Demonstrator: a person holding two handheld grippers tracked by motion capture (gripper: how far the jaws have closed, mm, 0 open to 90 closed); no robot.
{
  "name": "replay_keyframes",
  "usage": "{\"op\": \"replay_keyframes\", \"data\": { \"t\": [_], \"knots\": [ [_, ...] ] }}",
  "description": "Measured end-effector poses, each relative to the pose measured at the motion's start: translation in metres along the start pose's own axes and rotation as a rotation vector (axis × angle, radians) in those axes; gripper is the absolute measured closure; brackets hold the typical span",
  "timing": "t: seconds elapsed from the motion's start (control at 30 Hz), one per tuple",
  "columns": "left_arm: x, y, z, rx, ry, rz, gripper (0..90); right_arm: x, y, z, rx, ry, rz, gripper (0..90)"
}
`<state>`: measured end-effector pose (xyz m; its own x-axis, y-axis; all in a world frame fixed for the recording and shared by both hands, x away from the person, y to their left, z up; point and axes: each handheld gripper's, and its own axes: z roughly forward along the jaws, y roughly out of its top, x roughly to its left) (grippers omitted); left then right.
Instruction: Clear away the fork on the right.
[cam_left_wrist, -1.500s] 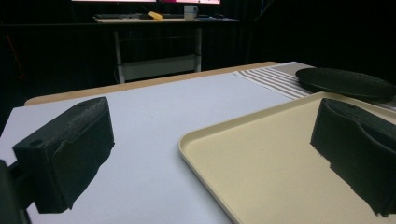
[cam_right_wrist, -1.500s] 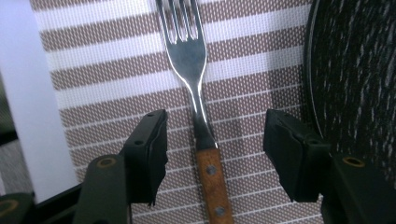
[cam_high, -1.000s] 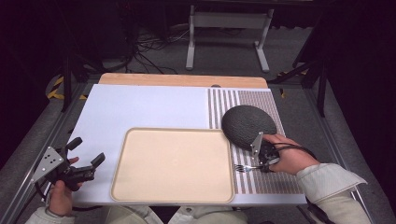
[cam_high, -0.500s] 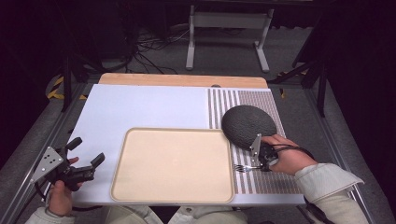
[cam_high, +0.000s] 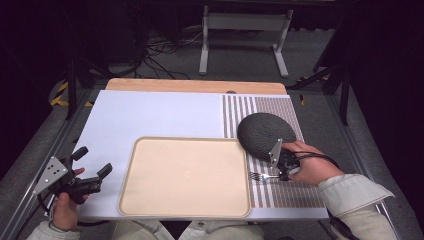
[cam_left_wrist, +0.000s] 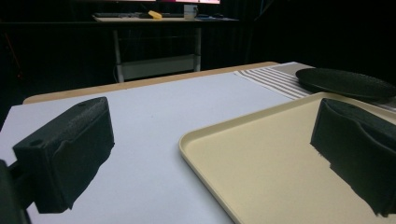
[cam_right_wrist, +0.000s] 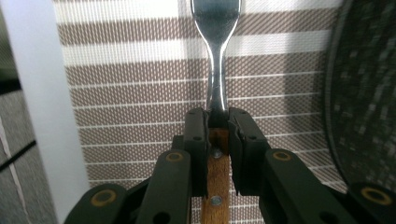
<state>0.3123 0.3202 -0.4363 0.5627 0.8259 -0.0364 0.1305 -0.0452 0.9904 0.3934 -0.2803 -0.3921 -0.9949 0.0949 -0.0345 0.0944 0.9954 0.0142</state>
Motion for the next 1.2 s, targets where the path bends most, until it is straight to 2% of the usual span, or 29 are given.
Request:
{"op": "replay_keyframes", "data": {
  "t": [0.03, 0.3, 0.47, 0.5, 0.53, 0.63, 0.67, 0.73, 0.77, 0.87, 0.97, 1.03, 1.1, 1.13, 1.2],
  "knots": [
    [0.000, 0.000, 0.000, -0.002, -0.001, -0.001, 0.0, -0.001, 0.002, -0.006, -0.007, -0.004, 0.018, 78.0],
    [0.001, 0.000, -0.006, -0.003, 0.010, -0.004, 0.0, -0.005, 0.016, -0.025, -0.060, -0.026, 0.069, 78.0],
    [-0.001, 0.000, -0.007, -0.003, 0.008, 0.003, 0.0, -0.004, 0.027, -0.035, -0.107, -0.037, 0.139, 78.0],
    [-0.001, 0.000, -0.007, -0.003, 0.008, 0.003, 0.0, -0.004, 0.027, -0.035, -0.107, -0.037, 0.139, 78.0],
    [-0.001, 0.000, -0.007, -0.006, 0.009, 0.004, 0.0, -0.003, 0.030, -0.038, -0.118, -0.040, 0.154, 78.0],
    [-0.001, 0.001, -0.005, -0.005, 0.009, 0.000, 0.0, -0.001, 0.039, -0.045, -0.169, -0.023, 0.246, 78.0],
    [-0.001, 0.001, -0.005, -0.005, 0.009, 0.000, 0.0, -0.001, 0.039, -0.045, -0.169, -0.023, 0.246, 78.0],
    [-0.002, 0.001, -0.002, -0.001, 0.000, 0.008, 0.0, 0.000, 0.045, -0.050, -0.190, -0.024, 0.303, 78.0],
    [-0.002, 0.001, -0.002, -0.001, 0.000, 0.008, 0.0, 0.000, 0.045, -0.050, -0.190, -0.024, 0.303, 78.0],
    [-0.003, 0.001, -0.001, 0.001, -0.001, 0.011, 0.0, 0.000, 0.051, -0.055, -0.206, -0.036, 0.348, 78.0],
    [-0.002, 0.002, -0.001, -0.001, 0.001, 0.006, 0.0, 0.001, 0.057, -0.057, -0.239, -0.022, 0.429, 78.0],
    [-0.003, 0.002, 0.000, 0.002, 0.000, 0.010, 0.0, 0.002, 0.062, -0.059, -0.250, -0.033, 0.463, 78.0],
    [-0.003, 0.002, 0.000, 0.004, -0.003, 0.011, 0.0, 0.003, 0.068, -0.061, -0.258, -0.021, 0.505, 78.0],
    [-0.003, 0.002, 0.001, 0.004, -0.002, 0.011, 0.0, 0.003, 0.068, -0.061, -0.258, -0.021, 0.505, 78.0],
    [-0.003, 0.001, 0.001, 0.002, -0.001, 0.010, 0.0, 0.004, 0.075, -0.063, -0.275, -0.011, 0.541, 78.1]
  ]
}}
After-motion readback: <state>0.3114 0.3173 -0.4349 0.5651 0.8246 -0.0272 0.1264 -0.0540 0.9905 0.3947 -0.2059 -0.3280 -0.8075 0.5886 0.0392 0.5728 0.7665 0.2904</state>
